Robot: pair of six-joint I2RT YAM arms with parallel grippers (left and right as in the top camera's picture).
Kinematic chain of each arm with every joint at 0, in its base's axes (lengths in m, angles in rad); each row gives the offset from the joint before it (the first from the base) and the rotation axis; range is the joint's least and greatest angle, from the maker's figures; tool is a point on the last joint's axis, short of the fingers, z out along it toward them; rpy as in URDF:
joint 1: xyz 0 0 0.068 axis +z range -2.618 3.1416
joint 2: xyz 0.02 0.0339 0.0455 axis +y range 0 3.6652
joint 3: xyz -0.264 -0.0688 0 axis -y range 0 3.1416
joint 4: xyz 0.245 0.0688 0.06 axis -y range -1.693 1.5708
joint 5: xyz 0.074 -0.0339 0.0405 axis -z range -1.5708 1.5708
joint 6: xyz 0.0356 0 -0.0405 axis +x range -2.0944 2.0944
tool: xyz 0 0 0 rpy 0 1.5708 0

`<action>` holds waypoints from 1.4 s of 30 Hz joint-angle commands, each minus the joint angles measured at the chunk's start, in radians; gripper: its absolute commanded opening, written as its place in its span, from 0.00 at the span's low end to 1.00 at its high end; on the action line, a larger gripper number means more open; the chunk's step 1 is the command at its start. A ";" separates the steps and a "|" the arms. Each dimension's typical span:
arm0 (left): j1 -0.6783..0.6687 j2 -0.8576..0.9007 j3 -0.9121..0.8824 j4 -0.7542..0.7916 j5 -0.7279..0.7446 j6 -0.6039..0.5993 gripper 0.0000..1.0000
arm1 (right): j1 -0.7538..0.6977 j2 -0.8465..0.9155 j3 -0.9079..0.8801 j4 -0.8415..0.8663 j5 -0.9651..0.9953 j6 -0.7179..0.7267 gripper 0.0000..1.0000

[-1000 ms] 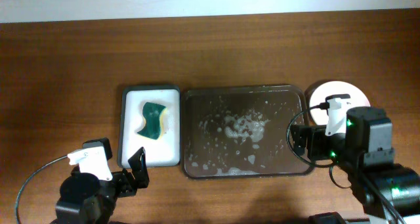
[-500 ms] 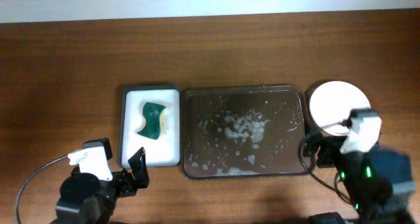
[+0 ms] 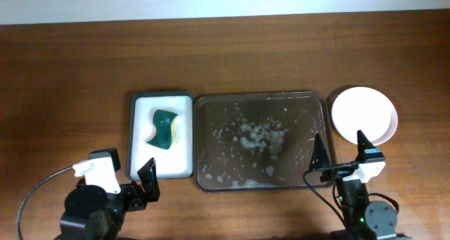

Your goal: Clean dirty plates on tray and stack at the side

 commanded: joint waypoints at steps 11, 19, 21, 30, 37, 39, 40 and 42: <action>0.000 -0.006 -0.006 -0.001 -0.014 0.015 0.99 | 0.007 -0.012 -0.089 -0.083 -0.021 -0.085 0.99; 0.000 -0.006 -0.006 -0.001 -0.014 0.015 0.99 | 0.007 -0.012 -0.089 -0.083 -0.021 -0.085 0.99; 0.000 -0.006 -0.006 -0.001 -0.014 0.015 1.00 | 0.007 -0.012 -0.089 -0.083 -0.021 -0.085 0.99; 0.002 -0.010 -0.006 -0.130 -0.024 0.052 0.99 | 0.007 -0.012 -0.089 -0.083 -0.021 -0.085 0.99; 0.126 -0.085 -0.046 -0.030 -0.038 0.105 1.00 | 0.007 -0.012 -0.089 -0.083 -0.021 -0.085 0.99; 0.148 -0.160 -0.122 0.048 -0.038 0.132 0.99 | 0.007 -0.012 -0.089 -0.083 -0.021 -0.085 0.99; 0.163 -0.206 -0.185 0.109 -0.033 0.132 0.99 | 0.007 -0.012 -0.089 -0.083 -0.021 -0.085 0.99; 0.180 -0.286 -0.316 0.245 -0.016 0.132 0.99 | 0.007 -0.012 -0.089 -0.083 -0.021 -0.085 0.99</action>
